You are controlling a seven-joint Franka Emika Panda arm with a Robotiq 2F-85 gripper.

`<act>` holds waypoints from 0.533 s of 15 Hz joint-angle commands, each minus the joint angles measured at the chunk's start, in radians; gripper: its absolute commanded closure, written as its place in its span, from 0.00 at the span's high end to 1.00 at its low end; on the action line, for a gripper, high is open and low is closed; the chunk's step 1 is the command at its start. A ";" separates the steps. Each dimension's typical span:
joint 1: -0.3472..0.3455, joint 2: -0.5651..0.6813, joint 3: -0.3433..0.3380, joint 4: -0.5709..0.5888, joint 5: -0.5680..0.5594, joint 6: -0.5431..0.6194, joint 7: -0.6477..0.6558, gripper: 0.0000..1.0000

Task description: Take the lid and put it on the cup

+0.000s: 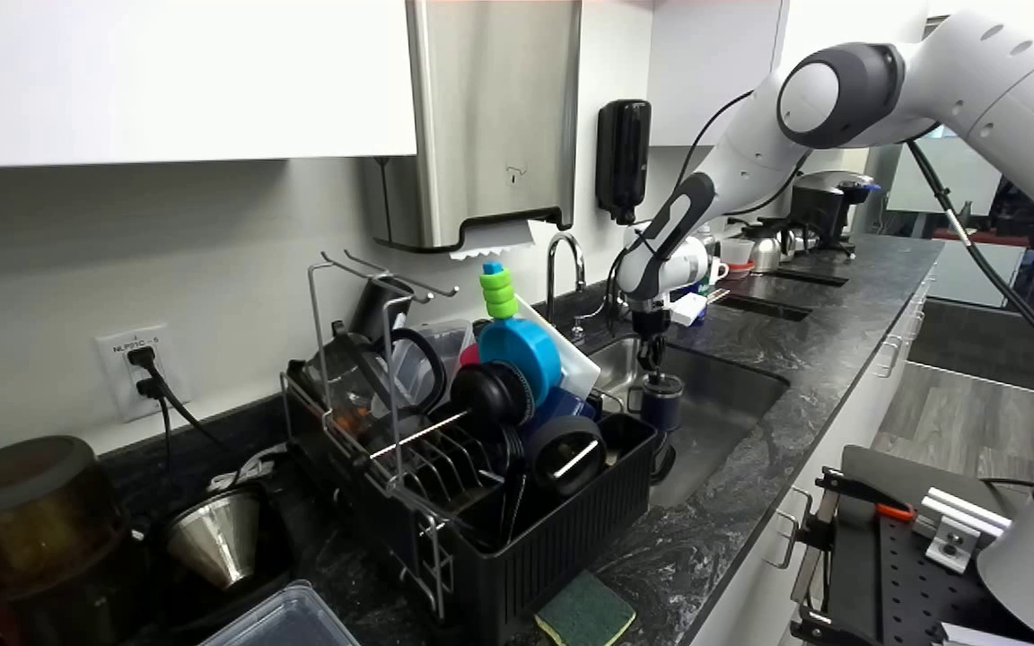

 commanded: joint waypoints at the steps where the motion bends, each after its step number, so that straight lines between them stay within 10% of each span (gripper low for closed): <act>1: 0.019 -0.119 -0.040 -0.169 0.002 0.124 0.036 0.00; 3: 0.013 -0.121 -0.032 -0.165 0.011 0.100 0.030 0.00; 4: 0.017 -0.120 -0.036 -0.161 0.011 0.092 0.039 0.26; 6: 0.020 -0.118 -0.037 -0.159 0.008 0.082 0.038 0.33; 7: 0.010 0.003 -0.012 0.004 0.014 -0.001 -0.007 0.14; 8: 0.010 0.003 -0.012 0.005 0.014 -0.001 -0.007 0.22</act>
